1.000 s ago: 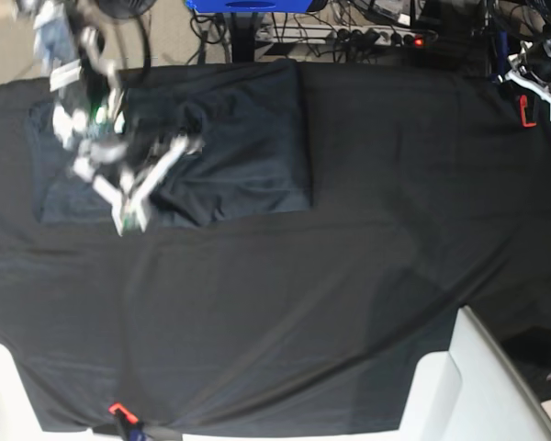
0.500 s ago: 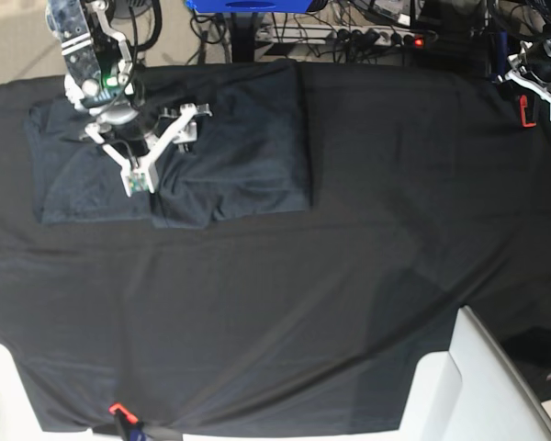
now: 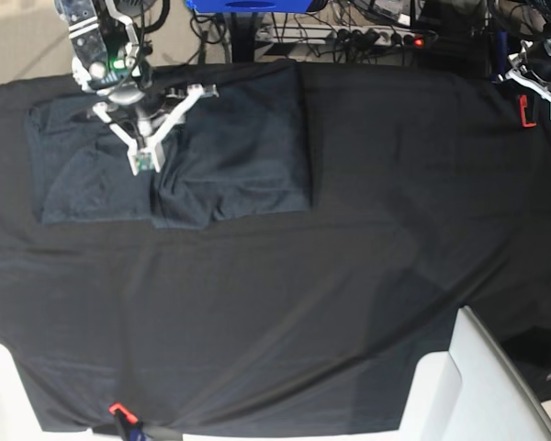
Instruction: Fold the T-shirt properly
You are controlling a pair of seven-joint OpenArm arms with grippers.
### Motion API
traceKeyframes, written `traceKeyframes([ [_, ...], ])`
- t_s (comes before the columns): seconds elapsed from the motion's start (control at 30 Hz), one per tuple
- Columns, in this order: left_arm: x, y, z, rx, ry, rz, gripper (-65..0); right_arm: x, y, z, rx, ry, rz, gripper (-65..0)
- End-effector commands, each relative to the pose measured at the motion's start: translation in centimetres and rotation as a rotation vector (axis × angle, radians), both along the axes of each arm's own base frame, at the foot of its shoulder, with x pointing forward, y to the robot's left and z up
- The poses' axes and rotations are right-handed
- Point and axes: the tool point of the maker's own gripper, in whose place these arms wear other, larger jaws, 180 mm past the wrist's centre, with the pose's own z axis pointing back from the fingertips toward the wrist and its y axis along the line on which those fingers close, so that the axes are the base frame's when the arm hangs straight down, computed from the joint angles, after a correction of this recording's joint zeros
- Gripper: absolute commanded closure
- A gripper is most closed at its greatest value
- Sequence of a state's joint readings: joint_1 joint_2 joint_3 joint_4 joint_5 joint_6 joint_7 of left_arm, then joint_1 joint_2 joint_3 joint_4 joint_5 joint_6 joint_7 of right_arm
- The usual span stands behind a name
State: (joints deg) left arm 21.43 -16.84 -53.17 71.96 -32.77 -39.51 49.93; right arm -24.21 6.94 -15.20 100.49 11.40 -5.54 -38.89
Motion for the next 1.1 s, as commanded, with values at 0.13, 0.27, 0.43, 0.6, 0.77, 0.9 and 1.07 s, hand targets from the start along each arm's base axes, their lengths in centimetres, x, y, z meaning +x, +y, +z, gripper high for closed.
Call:
traceKeyframes([
  [0.13,0.5,1.0,1.1,0.030,-0.028,-0.011,0.0,-0.2,0.0,1.2,0.010,-0.034,-0.011,0.0],
  [0.27,0.5,1.0,1.1,0.030,-0.028,-0.011,0.0,-0.7,0.1,1.8,0.019,-0.042,-0.013,-0.3],
  [0.43,0.5,1.0,1.1,0.030,-0.028,-0.011,0.0,-1.3,0.0,1.4,0.015,-0.025,-0.012,-0.3],
  [0.6,0.5,1.0,1.1,0.030,-0.028,-0.011,0.0,-1.5,-2.3,1.1,-0.015,-0.018,-0.072,-0.3],
  [0.77,0.5,1.0,1.1,0.030,-0.028,-0.011,0.0,-1.6,-3.3,1.0,-0.029,-0.015,-0.093,-0.5],
  [0.9,0.6,1.0,1.1,0.030,-0.029,-0.011,0.0,-1.6,-2.7,1.1,-0.012,-0.013,-0.100,-0.8],
  [1.07,0.6,1.0,1.1,0.030,-0.029,-0.011,0.0,-1.8,-2.0,1.0,0.005,-0.004,-0.109,-0.8],
])
